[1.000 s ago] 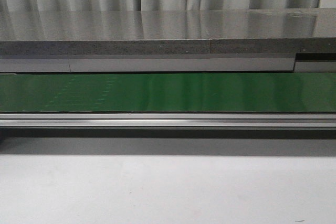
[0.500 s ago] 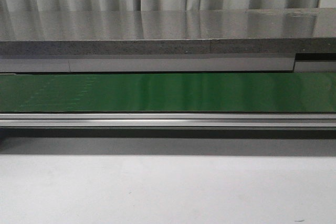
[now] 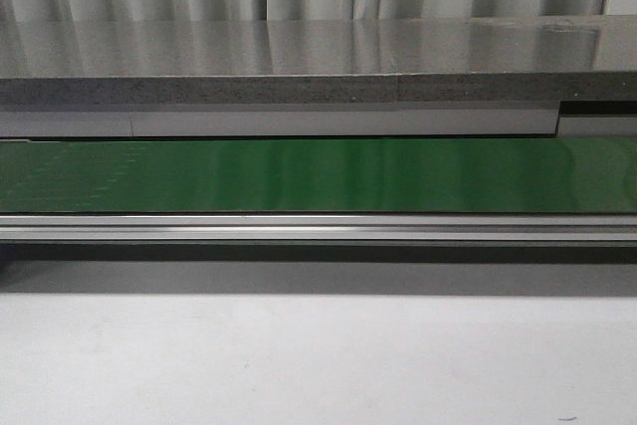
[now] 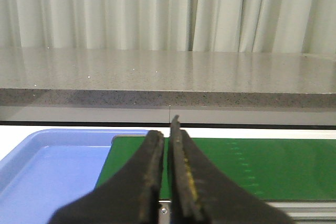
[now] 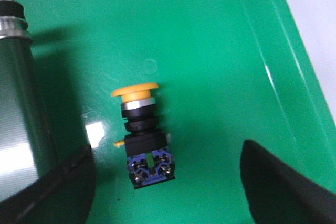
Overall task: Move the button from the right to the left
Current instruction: 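Lower the right gripper and grasp the yellow-capped button's black body, then lift the button and place it on the conveyor belt with the right gripper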
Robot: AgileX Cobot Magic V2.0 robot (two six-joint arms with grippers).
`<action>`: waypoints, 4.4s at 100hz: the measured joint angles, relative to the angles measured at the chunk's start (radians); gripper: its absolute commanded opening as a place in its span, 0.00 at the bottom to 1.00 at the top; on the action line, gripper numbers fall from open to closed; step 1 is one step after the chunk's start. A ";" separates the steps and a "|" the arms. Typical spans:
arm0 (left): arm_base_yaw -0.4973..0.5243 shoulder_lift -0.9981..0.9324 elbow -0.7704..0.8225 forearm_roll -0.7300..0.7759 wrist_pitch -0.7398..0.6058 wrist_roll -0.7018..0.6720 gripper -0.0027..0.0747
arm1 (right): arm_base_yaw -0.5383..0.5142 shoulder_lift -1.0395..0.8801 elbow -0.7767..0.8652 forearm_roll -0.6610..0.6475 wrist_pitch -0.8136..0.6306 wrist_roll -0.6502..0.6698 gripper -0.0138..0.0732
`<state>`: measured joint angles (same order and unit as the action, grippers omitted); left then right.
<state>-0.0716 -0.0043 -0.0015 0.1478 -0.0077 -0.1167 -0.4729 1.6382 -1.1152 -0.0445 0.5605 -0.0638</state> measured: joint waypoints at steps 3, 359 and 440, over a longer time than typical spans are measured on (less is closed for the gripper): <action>0.000 0.000 0.000 0.000 0.000 0.000 0.04 | -0.005 0.009 0.000 0.017 -0.002 -0.023 0.78; 0.000 0.000 0.000 0.000 0.000 0.000 0.04 | 0.202 0.028 -0.018 0.272 0.148 -0.204 0.89; 0.000 0.000 0.000 0.000 0.000 0.000 0.04 | 0.354 -0.483 0.083 0.276 0.021 -0.239 0.89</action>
<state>-0.0716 -0.0043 -0.0015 0.1478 -0.0077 -0.1167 -0.1188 1.1554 -1.0323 0.2311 0.5812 -0.3027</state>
